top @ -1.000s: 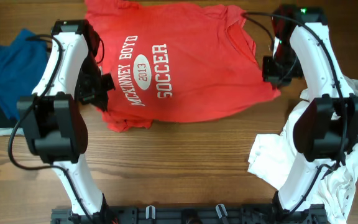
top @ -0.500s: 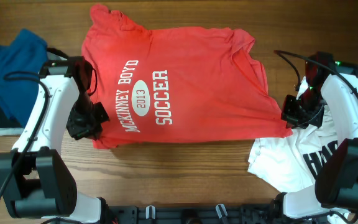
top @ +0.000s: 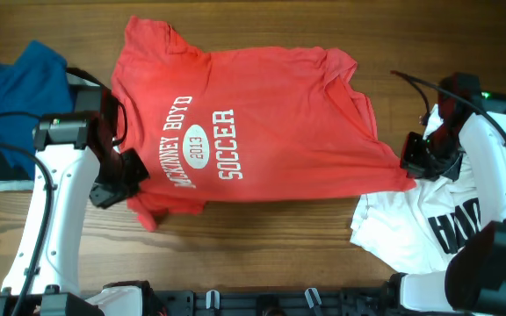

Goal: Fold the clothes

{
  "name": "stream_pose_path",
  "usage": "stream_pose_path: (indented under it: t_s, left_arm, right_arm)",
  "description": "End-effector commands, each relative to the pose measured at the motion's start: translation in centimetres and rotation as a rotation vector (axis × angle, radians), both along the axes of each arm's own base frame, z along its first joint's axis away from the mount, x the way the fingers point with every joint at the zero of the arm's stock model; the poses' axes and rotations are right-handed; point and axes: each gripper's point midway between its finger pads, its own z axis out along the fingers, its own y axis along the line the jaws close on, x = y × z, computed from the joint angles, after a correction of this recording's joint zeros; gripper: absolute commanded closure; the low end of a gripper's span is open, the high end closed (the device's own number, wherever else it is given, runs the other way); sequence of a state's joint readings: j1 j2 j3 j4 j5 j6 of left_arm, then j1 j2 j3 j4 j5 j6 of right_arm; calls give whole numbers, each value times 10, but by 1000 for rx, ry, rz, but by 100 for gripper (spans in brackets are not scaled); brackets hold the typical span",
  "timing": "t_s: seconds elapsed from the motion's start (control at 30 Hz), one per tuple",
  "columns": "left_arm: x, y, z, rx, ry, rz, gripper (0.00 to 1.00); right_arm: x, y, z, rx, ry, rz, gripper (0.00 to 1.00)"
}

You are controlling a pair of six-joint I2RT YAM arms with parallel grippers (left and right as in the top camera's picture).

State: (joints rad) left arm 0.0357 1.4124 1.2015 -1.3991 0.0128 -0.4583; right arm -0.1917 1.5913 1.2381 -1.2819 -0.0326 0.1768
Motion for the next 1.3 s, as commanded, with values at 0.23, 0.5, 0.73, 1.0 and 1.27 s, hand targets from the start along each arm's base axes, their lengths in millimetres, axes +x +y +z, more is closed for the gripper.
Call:
stream_pose_path:
  t_s: [0.23, 0.5, 0.73, 1.0, 1.27]
  left_arm:
    - [56, 4, -8, 3, -180, 58, 96]
    - [81, 6, -12, 9, -248, 59, 96]
    - [107, 11, -24, 33, -296, 63, 96]
    - [130, 18, -33, 67, -344, 68, 96]
    - [128, 18, -40, 64, -319, 75, 96]
  right_arm:
    - [29, 10, -10, 69, -148, 76, 96]
    - [67, 4, -4, 35, -302, 102, 96]
    - [85, 0, -1, 17, -371, 107, 96]
    - [102, 7, -29, 70, -363, 137, 96]
    - [121, 22, -22, 150, -455, 164, 96]
